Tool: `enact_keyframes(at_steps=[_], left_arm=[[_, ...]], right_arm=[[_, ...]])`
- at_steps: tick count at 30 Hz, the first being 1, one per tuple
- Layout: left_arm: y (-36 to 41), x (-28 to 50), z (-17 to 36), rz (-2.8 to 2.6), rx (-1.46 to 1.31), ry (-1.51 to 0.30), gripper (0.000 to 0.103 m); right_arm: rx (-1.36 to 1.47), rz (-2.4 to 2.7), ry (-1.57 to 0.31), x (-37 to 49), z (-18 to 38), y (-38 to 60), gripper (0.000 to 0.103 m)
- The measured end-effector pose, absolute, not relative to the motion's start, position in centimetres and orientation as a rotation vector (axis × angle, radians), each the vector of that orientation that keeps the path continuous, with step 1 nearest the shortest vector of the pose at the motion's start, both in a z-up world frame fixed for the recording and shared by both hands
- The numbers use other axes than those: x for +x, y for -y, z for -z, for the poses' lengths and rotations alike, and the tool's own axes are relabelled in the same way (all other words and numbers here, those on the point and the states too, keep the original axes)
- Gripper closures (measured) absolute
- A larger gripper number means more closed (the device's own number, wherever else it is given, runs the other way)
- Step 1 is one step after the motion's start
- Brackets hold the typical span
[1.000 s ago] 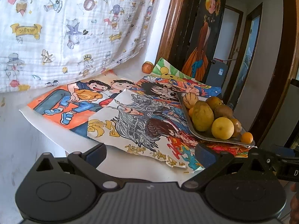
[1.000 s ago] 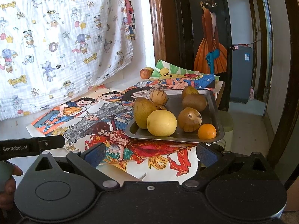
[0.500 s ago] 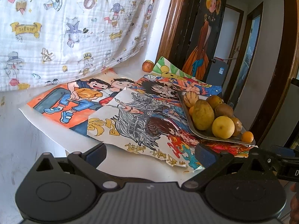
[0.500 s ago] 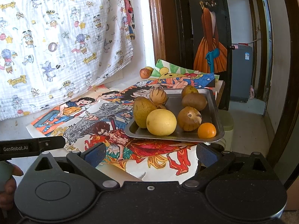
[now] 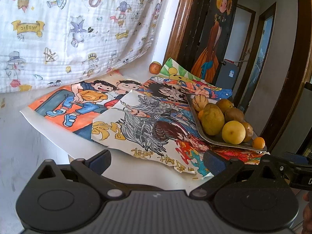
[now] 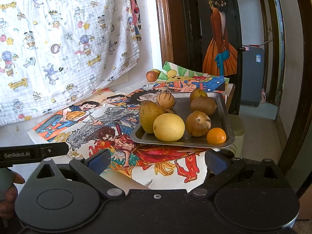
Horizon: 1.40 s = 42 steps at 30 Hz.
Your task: Organize fruits
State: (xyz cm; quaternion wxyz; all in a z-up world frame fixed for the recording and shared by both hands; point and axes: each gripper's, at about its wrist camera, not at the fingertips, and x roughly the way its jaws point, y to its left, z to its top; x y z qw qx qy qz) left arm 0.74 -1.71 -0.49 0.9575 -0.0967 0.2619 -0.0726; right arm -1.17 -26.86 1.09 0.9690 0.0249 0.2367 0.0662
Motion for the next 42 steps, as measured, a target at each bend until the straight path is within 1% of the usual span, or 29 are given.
enact_keyframes(at_steps=[42], left_arm=[[1.99,1.20,0.56,0.126,-0.166,-0.557,0.000]], right_arm=[[0.056,-0.140,-0.501,-1.03,-0.56,26.62,0.001]])
